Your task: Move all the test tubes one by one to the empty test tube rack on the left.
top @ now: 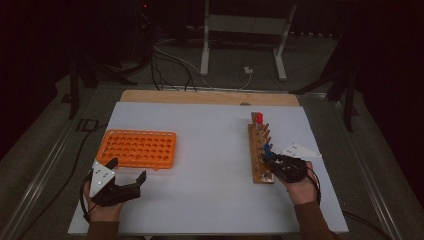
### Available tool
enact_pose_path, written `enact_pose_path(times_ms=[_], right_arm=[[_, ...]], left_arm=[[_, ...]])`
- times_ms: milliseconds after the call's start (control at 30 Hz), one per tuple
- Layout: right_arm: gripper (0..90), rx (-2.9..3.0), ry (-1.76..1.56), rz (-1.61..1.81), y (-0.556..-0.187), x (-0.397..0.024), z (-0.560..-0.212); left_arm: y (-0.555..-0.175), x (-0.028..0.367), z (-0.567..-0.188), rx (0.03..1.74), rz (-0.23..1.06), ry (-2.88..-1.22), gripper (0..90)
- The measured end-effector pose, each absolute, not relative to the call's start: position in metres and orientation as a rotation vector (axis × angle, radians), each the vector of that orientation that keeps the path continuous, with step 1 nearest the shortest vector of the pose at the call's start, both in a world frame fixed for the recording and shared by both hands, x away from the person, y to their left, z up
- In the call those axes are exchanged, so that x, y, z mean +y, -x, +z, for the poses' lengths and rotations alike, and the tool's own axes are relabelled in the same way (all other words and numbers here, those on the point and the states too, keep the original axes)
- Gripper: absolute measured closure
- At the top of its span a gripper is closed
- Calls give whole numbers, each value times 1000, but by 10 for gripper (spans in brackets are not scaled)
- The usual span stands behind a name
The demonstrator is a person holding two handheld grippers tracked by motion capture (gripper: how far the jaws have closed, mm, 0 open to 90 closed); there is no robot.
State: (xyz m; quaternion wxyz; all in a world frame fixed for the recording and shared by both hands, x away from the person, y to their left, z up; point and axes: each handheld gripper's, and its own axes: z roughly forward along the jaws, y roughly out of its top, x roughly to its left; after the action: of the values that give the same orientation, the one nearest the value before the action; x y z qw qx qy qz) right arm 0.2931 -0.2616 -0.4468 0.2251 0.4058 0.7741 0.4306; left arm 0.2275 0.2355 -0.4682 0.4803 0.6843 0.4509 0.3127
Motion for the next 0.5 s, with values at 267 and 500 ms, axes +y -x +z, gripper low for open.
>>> enact_pose_path(times_ms=[267,500], right_arm=[[763,2132,-1093,1212,-293,-262,-422],[764,2126,-1064,1229,-292,-264,-403]], left_arm=[[-228,235,-468,1107,760,-1679,1],[-230,228,-466,1092,758,-1705,1]])
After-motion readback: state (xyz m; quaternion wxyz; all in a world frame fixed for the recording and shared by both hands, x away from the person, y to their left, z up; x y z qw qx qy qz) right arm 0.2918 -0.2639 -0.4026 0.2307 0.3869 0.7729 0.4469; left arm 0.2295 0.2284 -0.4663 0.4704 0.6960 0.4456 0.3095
